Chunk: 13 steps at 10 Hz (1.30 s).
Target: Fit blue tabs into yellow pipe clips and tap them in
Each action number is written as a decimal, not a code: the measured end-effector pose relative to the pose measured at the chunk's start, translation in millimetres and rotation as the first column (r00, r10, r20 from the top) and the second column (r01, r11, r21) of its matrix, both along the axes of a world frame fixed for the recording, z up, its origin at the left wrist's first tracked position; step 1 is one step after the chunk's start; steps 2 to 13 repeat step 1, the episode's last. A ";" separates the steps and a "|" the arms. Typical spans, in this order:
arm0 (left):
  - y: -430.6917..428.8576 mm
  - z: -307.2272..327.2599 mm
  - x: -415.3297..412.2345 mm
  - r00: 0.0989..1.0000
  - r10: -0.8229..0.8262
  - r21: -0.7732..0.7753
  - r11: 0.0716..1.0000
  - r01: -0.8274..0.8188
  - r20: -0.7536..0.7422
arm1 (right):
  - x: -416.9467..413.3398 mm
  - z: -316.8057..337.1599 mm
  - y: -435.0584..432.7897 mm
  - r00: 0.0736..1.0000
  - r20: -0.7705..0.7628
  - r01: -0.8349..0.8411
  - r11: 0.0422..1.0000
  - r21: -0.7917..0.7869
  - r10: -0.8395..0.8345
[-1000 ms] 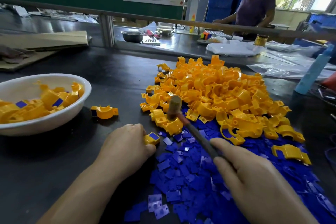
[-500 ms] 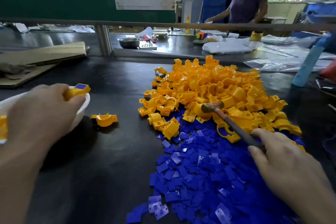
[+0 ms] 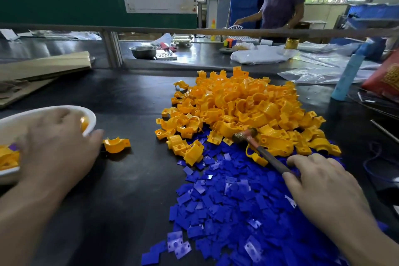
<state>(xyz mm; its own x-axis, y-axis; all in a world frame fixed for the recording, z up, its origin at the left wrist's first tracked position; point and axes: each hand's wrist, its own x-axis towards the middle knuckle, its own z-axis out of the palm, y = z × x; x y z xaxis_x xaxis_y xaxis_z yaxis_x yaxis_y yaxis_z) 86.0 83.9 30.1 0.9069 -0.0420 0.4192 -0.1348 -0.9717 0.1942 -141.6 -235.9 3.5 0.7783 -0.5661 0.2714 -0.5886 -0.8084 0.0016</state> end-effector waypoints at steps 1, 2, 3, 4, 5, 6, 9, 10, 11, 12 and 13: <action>-41.2 4.6 -39.4 0.968 -0.243 -0.011 0.970 0.244 0.057 | -0.3 3.9 8.2 0.979 0.176 -0.102 0.995 0.013 0.098; -41.2 4.6 -39.4 0.968 -0.243 -0.011 0.970 0.244 0.057 | -0.3 3.9 8.2 0.979 0.176 -0.102 0.995 0.013 0.098; -41.2 4.6 -39.4 0.968 -0.243 -0.011 0.970 0.244 0.057 | -0.3 3.9 8.2 0.979 0.176 -0.102 0.995 0.013 0.098; -41.2 4.6 -39.4 0.968 -0.243 -0.011 0.970 0.244 0.057 | -0.3 3.9 8.2 0.979 0.176 -0.102 0.995 0.013 0.098; -41.2 4.6 -39.4 0.968 -0.243 -0.011 0.970 0.244 0.057 | -0.3 3.9 8.2 0.979 0.176 -0.102 0.995 0.013 0.098; -41.2 4.6 -39.4 0.968 -0.243 -0.011 0.970 0.244 0.057 | -0.3 3.9 8.2 0.979 0.176 -0.102 0.995 0.013 0.098; -41.2 4.6 -39.4 0.968 -0.243 -0.011 0.970 0.244 0.057 | -0.3 3.9 8.2 0.979 0.176 -0.102 0.995 0.013 0.098; -41.2 4.6 -39.4 0.968 -0.243 -0.011 0.970 0.244 0.057 | -0.3 3.9 8.2 0.979 0.176 -0.102 0.995 0.013 0.098; -41.2 4.6 -39.4 0.968 -0.243 -0.011 0.970 0.244 0.057 | -0.3 3.9 8.2 0.979 0.176 -0.102 0.995 0.013 0.098; -41.2 4.6 -39.4 0.968 -0.243 -0.011 0.970 0.244 0.057 | -0.3 3.9 8.2 0.979 0.176 -0.102 0.995 0.013 0.098; -41.2 4.6 -39.4 0.968 -0.243 -0.011 0.970 0.244 0.057 | -0.3 3.9 8.2 0.979 0.176 -0.102 0.995 0.013 0.098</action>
